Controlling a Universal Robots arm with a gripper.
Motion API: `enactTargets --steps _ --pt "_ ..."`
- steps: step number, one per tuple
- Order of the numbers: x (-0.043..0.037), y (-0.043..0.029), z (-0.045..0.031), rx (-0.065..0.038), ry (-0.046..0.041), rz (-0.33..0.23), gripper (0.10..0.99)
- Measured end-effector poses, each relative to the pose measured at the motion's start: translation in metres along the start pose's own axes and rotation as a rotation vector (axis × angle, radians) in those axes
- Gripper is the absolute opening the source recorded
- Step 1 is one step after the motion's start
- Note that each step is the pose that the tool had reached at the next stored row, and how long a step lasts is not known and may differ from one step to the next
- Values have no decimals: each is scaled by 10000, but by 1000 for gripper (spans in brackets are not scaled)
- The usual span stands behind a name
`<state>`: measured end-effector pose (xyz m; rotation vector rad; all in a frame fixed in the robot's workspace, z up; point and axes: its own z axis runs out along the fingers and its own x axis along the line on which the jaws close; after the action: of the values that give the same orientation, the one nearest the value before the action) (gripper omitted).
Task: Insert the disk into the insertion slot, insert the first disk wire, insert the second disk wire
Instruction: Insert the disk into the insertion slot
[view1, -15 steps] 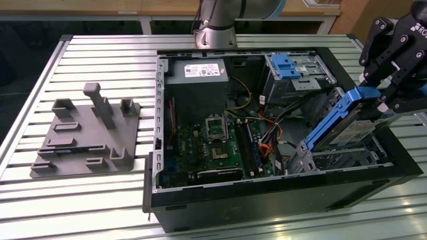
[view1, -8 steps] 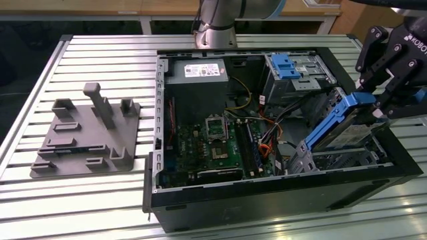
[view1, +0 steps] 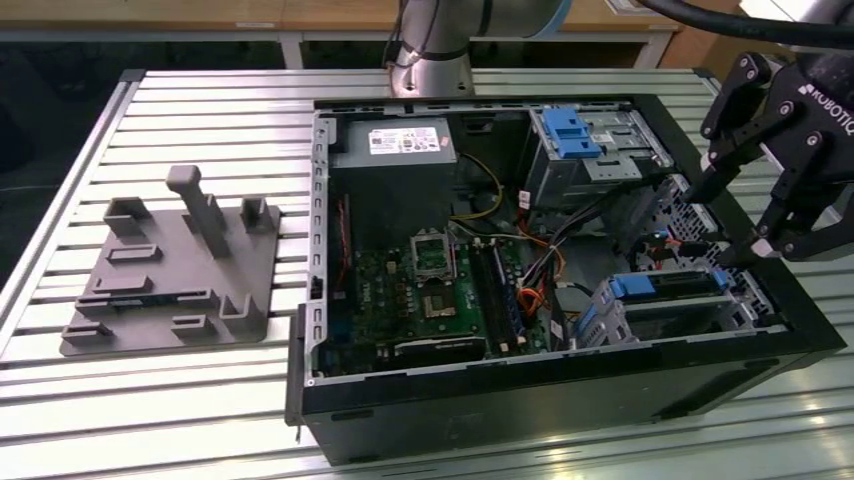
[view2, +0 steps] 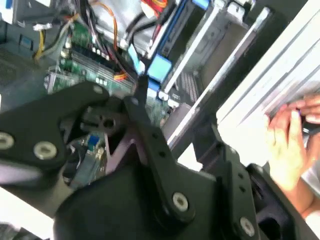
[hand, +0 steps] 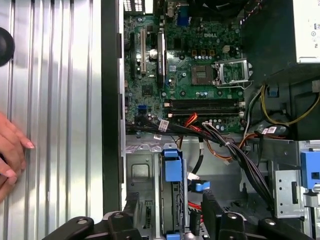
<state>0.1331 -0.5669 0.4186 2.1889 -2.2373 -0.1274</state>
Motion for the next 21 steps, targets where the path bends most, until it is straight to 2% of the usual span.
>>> enactTargets --steps 5,7,8,11,12,15,17,19,21 --pt "-2 -1 4 9 -5 -2 616" --pt "-10 0 2 84 31 -4 616" --pt "-26 1 3 120 114 0 616" --pt "-106 2 10 178 561 22 616" --pt "-138 3 11 184 673 29 616" --pt "-263 7 21 190 895 43 616" --pt "-351 7 30 194 1078 52 616" --pt "-423 8 45 199 1293 64 616" --pt "-475 9 57 205 1548 77 616"
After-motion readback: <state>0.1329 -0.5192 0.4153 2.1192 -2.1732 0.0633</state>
